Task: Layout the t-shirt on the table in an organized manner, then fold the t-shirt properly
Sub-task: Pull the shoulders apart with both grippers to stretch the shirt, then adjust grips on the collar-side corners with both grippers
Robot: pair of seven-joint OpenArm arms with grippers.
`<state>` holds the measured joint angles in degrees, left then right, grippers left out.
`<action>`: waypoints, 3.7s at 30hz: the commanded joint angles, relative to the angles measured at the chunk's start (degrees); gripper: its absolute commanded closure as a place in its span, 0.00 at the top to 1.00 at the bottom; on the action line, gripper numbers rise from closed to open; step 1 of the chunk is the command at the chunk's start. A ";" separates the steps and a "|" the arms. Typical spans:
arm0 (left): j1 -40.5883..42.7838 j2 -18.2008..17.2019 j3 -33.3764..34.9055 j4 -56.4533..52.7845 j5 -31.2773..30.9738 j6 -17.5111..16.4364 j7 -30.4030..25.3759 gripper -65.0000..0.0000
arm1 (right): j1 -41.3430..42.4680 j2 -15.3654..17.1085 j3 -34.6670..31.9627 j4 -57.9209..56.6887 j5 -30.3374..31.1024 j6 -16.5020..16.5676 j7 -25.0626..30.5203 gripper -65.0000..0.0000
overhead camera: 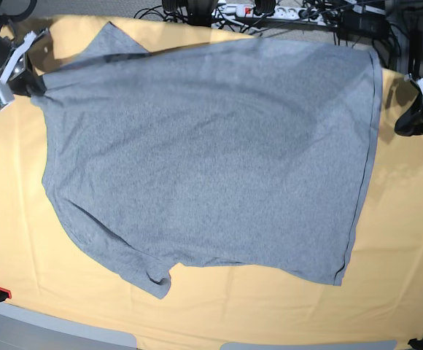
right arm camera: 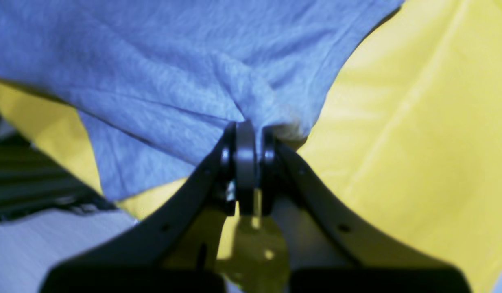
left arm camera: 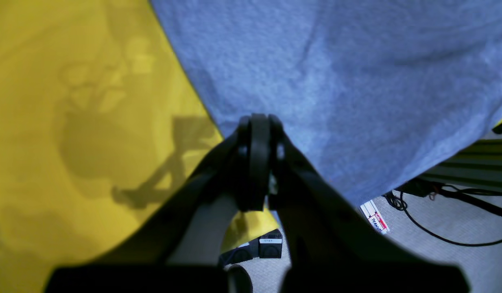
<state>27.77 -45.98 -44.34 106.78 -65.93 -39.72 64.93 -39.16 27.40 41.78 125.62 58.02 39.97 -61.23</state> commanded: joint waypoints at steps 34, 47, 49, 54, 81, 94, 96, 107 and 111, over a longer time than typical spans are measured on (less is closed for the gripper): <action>-0.15 1.38 -0.70 0.57 1.22 -0.28 -0.61 0.00 | 3.37 -4.90 -5.68 -14.03 6.03 0.03 -11.69 0.50; -0.17 1.38 -0.70 0.57 1.18 0.74 -0.61 0.00 | 3.45 -16.52 -5.75 -22.64 8.70 0.03 -10.60 0.51; -0.17 1.38 -0.70 0.57 0.96 0.74 -0.61 0.00 | 3.48 -17.99 -5.79 -22.64 8.68 0.03 -11.82 0.47; -0.17 1.36 -0.70 0.57 0.98 2.03 -0.37 0.00 | 3.61 -17.46 -5.79 -22.05 9.25 0.03 -15.76 0.00; 15.26 26.23 -18.08 -3.04 -1.09 6.73 0.44 0.49 | 3.61 -11.82 -5.64 -14.01 15.52 0.03 -18.77 0.00; 13.33 28.17 -10.62 -3.08 2.69 7.02 -1.36 0.49 | 3.61 -8.33 -5.64 -14.01 15.56 0.03 -18.77 0.00; 12.24 28.30 -8.79 -3.08 3.96 6.99 -1.57 0.49 | 3.61 -8.33 -5.64 -14.01 15.54 0.03 -18.77 0.00; 11.96 31.23 -3.04 -3.08 10.32 9.62 -2.10 0.49 | 3.61 -8.31 -5.64 -14.01 15.50 0.03 -18.77 0.00; 12.70 31.30 -3.04 -3.08 12.26 11.17 -3.26 0.49 | 3.61 -8.31 -5.64 -14.01 15.50 0.03 -18.77 0.00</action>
<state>40.03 -14.11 -46.94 103.00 -53.25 -28.60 62.57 -35.40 18.26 35.77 110.63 72.49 39.90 -80.44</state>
